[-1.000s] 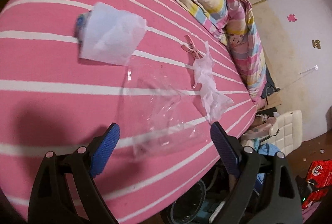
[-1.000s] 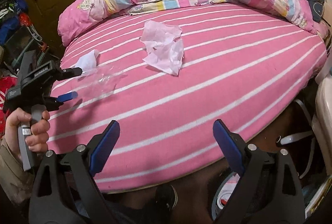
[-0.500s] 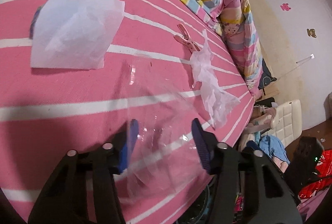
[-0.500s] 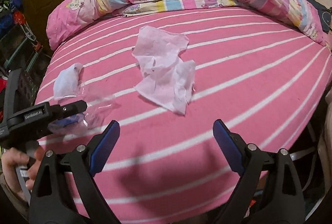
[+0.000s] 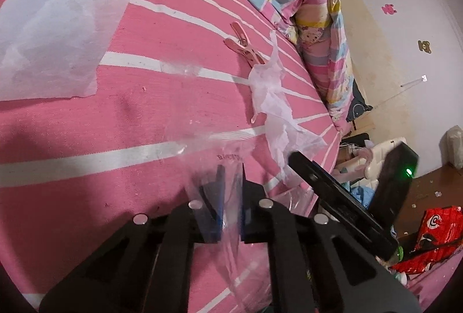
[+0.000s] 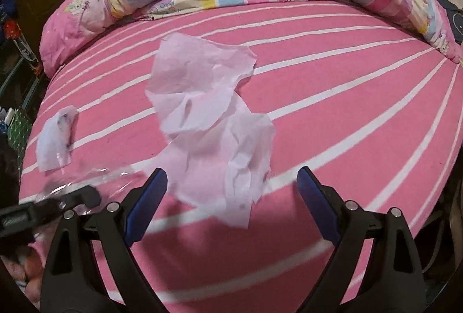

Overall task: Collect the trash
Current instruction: 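Grasp the clear plastic bag with left tool while right grasps white tissue, then carry the clear bag and white tissue over the black bin, then open both tools to drop the bag and tissue into the bin, then move both tools back toward the bed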

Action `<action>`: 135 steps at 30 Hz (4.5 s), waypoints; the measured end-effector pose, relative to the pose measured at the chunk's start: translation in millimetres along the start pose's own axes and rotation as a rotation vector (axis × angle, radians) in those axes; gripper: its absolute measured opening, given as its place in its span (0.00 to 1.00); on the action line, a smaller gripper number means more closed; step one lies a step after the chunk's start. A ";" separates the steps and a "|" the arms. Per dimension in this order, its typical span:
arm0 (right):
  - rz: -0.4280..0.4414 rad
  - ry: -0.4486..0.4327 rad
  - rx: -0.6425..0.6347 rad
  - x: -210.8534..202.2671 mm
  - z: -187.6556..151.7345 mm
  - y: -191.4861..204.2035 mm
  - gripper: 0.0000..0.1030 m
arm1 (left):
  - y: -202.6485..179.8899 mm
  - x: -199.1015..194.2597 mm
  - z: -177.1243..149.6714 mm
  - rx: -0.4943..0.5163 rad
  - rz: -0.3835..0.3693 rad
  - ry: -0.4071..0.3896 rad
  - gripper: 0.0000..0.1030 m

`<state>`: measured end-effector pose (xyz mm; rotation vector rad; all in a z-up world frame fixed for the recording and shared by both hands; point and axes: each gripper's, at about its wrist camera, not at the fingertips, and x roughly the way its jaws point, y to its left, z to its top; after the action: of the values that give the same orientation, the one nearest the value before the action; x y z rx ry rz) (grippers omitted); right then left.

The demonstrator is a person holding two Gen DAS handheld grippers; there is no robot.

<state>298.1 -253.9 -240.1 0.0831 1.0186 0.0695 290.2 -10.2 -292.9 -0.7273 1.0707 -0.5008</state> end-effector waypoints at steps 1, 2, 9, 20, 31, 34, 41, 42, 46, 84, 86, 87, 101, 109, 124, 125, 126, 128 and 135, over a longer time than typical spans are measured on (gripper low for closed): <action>-0.003 0.009 -0.003 4.4 1.1 -0.6 0.87 | -0.2 0.2 -0.3 0.001 -0.004 0.001 0.05; 0.002 0.015 -0.002 6.9 1.5 -1.3 0.82 | 0.1 0.4 -1.1 -0.003 -0.009 0.002 0.05; 0.048 0.039 -0.015 4.8 -5.2 -3.0 0.02 | -1.2 -2.1 -4.2 -0.021 -0.041 -0.008 0.04; 0.152 -0.002 0.037 -65.3 -36.7 10.2 0.02 | -15.7 -34.9 -30.4 -0.030 -0.067 -0.051 0.04; 0.196 -0.068 0.047 -165.6 -91.7 6.1 0.02 | -58.5 -79.4 -90.1 -0.069 -0.123 -0.030 0.04; 0.184 -0.078 0.055 -192.1 -113.5 -6.1 0.02 | -80.3 -85.1 -110.7 -0.043 -0.136 -0.011 0.04; 0.143 -0.097 0.126 -244.9 -172.4 -53.0 0.02 | -130.9 -78.0 -166.6 0.017 -0.155 0.070 0.04; 0.136 -0.098 0.139 -251.7 -182.4 -61.0 0.02 | -139.6 -72.1 -177.8 0.025 -0.158 0.093 0.04; 0.110 -0.096 0.197 -270.8 -220.1 -94.2 0.03 | -161.0 -49.6 -211.7 0.040 -0.154 0.169 0.04; -0.033 0.305 0.534 -130.9 -391.9 -246.8 0.05 | -146.9 239.9 -358.4 0.183 0.258 0.740 0.09; -0.038 0.316 0.533 -124.5 -393.9 -250.0 0.05 | -142.8 245.2 -360.0 0.166 0.269 0.755 0.10; -0.042 0.327 0.533 -121.0 -395.4 -250.6 0.05 | -142.1 246.9 -360.4 0.165 0.272 0.758 0.14; -0.090 0.287 0.554 -129.3 -397.5 -255.3 0.67 | -154.8 242.1 -357.2 0.193 0.271 0.728 0.70; -0.095 0.190 0.539 -164.3 -379.4 -246.0 0.77 | -163.5 217.5 -345.5 0.171 0.247 0.676 0.79; -0.090 0.004 0.413 -240.0 -330.6 -204.2 0.83 | -209.4 122.8 -304.1 0.228 0.144 0.405 0.82; -0.087 -0.015 0.403 -245.8 -324.8 -200.1 0.83 | -210.6 115.7 -300.0 0.219 0.133 0.389 0.82; -0.084 -0.029 0.396 -249.3 -320.0 -197.7 0.83 | -212.3 102.4 -293.0 0.207 0.116 0.359 0.82; -0.074 -0.070 0.374 -260.9 -305.5 -188.2 0.83 | -214.5 86.4 -283.7 0.194 0.099 0.326 0.82; -0.023 -0.181 0.249 -295.8 -257.2 -136.6 0.84 | -208.4 6.9 -240.6 0.118 0.030 0.164 0.83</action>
<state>-73.0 -408.9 -137.7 0.2993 0.8431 -0.0854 68.3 -223.5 -211.7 -0.5730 1.1926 -0.5999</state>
